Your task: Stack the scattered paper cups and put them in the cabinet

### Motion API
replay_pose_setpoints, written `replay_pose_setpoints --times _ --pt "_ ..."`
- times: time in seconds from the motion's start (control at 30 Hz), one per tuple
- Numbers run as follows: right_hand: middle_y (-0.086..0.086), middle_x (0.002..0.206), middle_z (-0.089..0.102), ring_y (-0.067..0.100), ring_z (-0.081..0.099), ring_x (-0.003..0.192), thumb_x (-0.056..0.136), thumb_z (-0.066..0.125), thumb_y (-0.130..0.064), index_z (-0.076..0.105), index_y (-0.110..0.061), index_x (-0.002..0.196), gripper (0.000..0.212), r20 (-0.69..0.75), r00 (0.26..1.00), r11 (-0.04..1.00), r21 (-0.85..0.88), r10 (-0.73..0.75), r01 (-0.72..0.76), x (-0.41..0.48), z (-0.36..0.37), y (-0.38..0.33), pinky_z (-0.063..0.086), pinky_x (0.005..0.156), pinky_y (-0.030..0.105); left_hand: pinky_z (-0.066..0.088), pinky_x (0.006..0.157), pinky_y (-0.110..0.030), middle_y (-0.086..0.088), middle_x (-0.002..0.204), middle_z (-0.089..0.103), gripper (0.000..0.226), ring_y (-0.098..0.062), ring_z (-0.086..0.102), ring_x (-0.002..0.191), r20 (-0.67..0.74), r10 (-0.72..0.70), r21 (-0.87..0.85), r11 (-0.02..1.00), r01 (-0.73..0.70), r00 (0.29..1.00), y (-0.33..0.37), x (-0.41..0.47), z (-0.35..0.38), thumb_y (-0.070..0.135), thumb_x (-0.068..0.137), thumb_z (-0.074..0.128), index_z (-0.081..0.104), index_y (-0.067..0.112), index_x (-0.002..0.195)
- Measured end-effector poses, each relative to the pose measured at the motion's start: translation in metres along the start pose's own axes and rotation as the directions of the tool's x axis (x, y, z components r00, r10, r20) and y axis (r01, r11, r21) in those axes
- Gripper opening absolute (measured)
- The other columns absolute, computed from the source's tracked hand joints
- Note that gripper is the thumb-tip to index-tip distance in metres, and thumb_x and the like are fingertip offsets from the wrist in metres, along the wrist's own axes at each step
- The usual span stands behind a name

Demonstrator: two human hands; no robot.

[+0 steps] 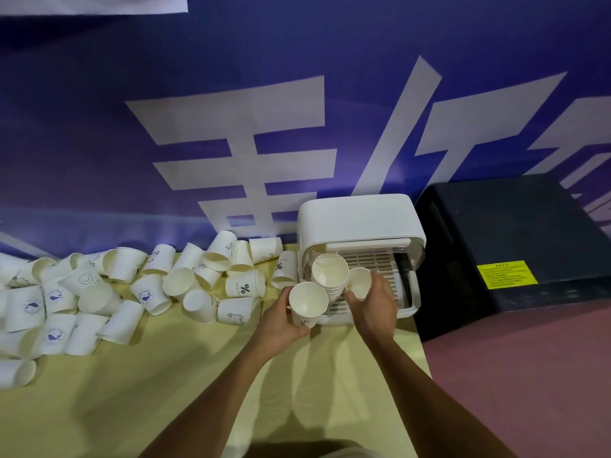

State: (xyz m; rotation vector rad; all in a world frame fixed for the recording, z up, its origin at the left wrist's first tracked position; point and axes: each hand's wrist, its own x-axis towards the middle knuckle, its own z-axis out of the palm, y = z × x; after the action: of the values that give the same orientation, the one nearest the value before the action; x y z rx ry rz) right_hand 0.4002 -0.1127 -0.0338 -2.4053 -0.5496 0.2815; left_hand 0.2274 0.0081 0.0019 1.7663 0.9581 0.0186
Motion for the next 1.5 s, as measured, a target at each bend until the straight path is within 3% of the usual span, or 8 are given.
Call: replay_pose_setpoints --times 0.33,0.5,0.6,0.73,0.8,0.93,1.27,1.5 --pt "0.009 0.139 0.054 0.031 0.053 0.125 0.082 0.075 -0.037 0.049 -0.013 0.141 0.069 0.148 0.989 1.000 -0.002 0.016 -0.016 0.004 -0.011 0.007 0.048 0.102 0.045 0.047 0.074 -0.018 0.023 0.115 0.056 0.079 0.006 0.056 0.100 0.101 0.015 0.069 0.997 -0.022 0.995 -0.008 -0.008 -0.002 0.018 0.068 0.081 0.043 0.039 0.134" --pt "0.007 0.127 0.062 0.022 0.061 0.111 0.099 0.055 -0.033 0.061 -0.014 0.130 0.038 -0.031 0.999 0.987 0.160 -0.014 0.019 -0.019 -0.028 -0.006 0.051 0.095 0.042 0.047 0.075 -0.017 0.020 0.118 0.059 0.080 0.005 0.057 0.100 0.117 0.036 0.064 0.997 -0.043 0.993 -0.001 -0.010 0.000 0.024 0.067 0.083 0.044 0.036 0.136" --pt "-0.006 0.107 0.070 0.003 0.064 0.093 0.099 0.051 -0.051 0.066 -0.026 0.116 0.033 0.124 0.991 0.939 0.344 -0.045 0.000 -0.041 -0.042 -0.021 0.056 0.083 0.035 0.048 0.073 -0.016 0.019 0.119 0.060 0.082 0.002 0.059 0.099 0.131 0.034 0.044 0.998 -0.040 0.991 0.002 -0.012 0.002 0.029 0.066 0.084 0.044 0.038 0.137" --pt "-0.014 0.099 0.072 0.000 0.066 0.091 0.089 0.065 -0.060 0.060 -0.046 0.108 0.024 0.291 0.951 0.902 0.431 -0.107 -0.030 -0.063 -0.046 -0.023 0.056 0.081 0.030 0.048 0.071 -0.015 0.019 0.115 0.064 0.076 0.004 0.062 0.096 0.165 0.053 0.042 0.997 -0.061 0.985 0.005 -0.016 0.009 0.036 0.067 0.083 0.046 0.043 0.133" --pt "-0.017 0.103 0.072 0.000 0.066 0.094 0.082 0.072 -0.062 0.059 -0.044 0.113 0.038 0.309 0.944 0.906 0.422 -0.114 -0.029 -0.068 -0.043 -0.021 0.057 0.082 0.030 0.050 0.074 -0.016 0.019 0.112 0.066 0.072 0.006 0.063 0.094 0.174 0.067 0.022 0.997 -0.072 0.982 0.007 -0.017 0.013 0.036 0.066 0.083 0.049 0.047 0.129" --pt "-0.018 0.107 0.069 0.001 0.066 0.097 0.075 0.074 -0.066 0.055 -0.036 0.124 0.060 0.231 0.969 0.924 0.382 -0.084 -0.011 -0.072 -0.037 -0.017 0.058 0.082 0.032 0.051 0.080 -0.018 0.017 0.110 0.067 0.069 0.004 0.064 0.096 0.182 0.086 0.004 0.996 -0.088 0.979 0.011 -0.017 0.019 0.033 0.068 0.084 0.051 0.046 0.127" --pt "-0.010 0.121 0.064 0.009 0.062 0.112 0.082 0.073 -0.059 0.047 -0.034 0.134 0.064 -0.131 0.987 0.861 0.509 0.091 -0.011 -0.054 -0.058 -0.008 0.058 0.092 0.041 0.047 0.077 -0.018 0.008 0.106 0.064 0.058 -0.009 0.060 0.100 0.145 0.043 -0.003 0.999 -0.043 0.989 0.000 -0.006 0.020 0.035 0.071 0.087 0.057 0.037 0.120" --pt "-0.001 0.136 0.057 0.017 0.054 0.123 0.082 0.078 -0.045 0.042 -0.023 0.145 0.076 -0.100 0.995 0.952 0.307 0.025 0.007 -0.027 -0.047 -0.016 0.048 0.102 0.035 0.044 0.073 -0.011 0.006 0.107 0.063 0.056 -0.008 0.060 0.099 0.123 0.022 0.010 1.000 -0.024 0.992 -0.003 0.002 0.016 0.030 0.074 0.086 0.058 0.033 0.122"
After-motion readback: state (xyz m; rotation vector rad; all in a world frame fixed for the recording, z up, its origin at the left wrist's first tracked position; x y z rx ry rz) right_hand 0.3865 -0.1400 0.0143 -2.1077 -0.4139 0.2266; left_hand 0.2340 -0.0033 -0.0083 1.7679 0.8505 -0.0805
